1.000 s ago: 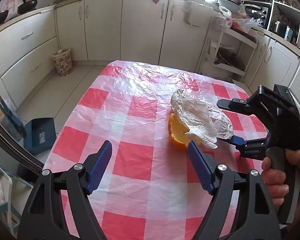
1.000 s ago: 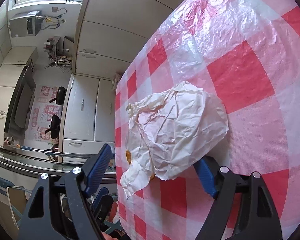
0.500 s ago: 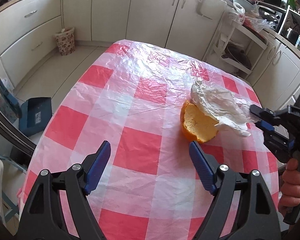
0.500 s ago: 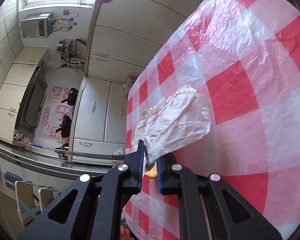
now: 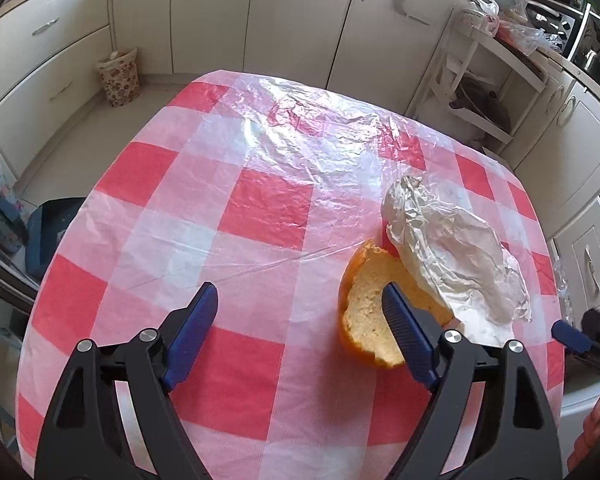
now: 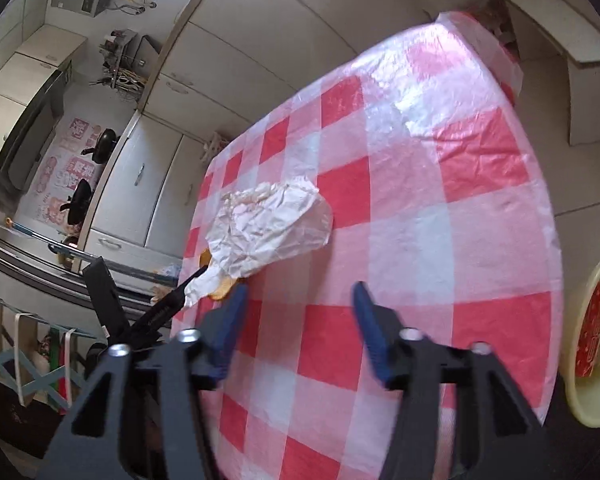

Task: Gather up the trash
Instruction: 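Reach the right tool to the white tissue on the bread crust and grasp it, then lift the white tissue with the right tool while the left tool grasps the orange peel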

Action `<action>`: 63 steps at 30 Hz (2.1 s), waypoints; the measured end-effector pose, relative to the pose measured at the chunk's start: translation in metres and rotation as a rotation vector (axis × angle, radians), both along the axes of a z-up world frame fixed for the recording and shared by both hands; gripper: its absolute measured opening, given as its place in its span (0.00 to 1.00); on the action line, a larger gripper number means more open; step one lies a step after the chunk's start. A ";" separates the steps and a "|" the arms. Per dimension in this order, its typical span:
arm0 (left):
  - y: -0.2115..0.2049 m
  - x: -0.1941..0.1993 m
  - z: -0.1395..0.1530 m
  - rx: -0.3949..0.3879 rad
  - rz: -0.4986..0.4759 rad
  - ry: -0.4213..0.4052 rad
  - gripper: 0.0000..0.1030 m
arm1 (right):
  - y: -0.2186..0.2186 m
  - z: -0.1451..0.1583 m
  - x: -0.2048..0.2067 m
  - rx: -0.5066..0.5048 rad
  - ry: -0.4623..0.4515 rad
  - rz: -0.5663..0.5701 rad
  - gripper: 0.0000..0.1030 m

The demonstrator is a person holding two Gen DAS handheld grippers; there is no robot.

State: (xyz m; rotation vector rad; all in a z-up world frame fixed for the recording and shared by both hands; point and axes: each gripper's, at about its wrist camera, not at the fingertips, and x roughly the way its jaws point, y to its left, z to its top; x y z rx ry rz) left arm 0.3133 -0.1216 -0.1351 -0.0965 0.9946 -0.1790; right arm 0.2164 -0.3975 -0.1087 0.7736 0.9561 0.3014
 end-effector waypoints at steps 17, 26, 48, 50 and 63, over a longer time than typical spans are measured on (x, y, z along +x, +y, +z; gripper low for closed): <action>-0.004 -0.041 0.003 0.027 -0.264 -0.026 0.09 | 0.122 -0.024 0.093 -0.251 -0.030 0.206 0.28; 0.051 -0.094 0.011 0.009 -0.242 0.001 0.07 | 0.092 0.003 0.039 -0.252 -0.022 0.306 0.16; 0.062 -0.110 0.004 0.065 -0.137 -0.056 0.48 | 0.127 -0.018 -0.015 -0.825 -0.058 0.550 0.89; 0.064 -0.107 0.003 0.055 -0.137 -0.060 0.46 | 0.121 -0.025 -0.013 -0.762 -0.035 0.539 0.89; 0.065 -0.123 0.009 -0.004 -0.141 -0.050 0.11 | 0.133 0.001 -0.035 -0.675 -0.078 0.566 0.16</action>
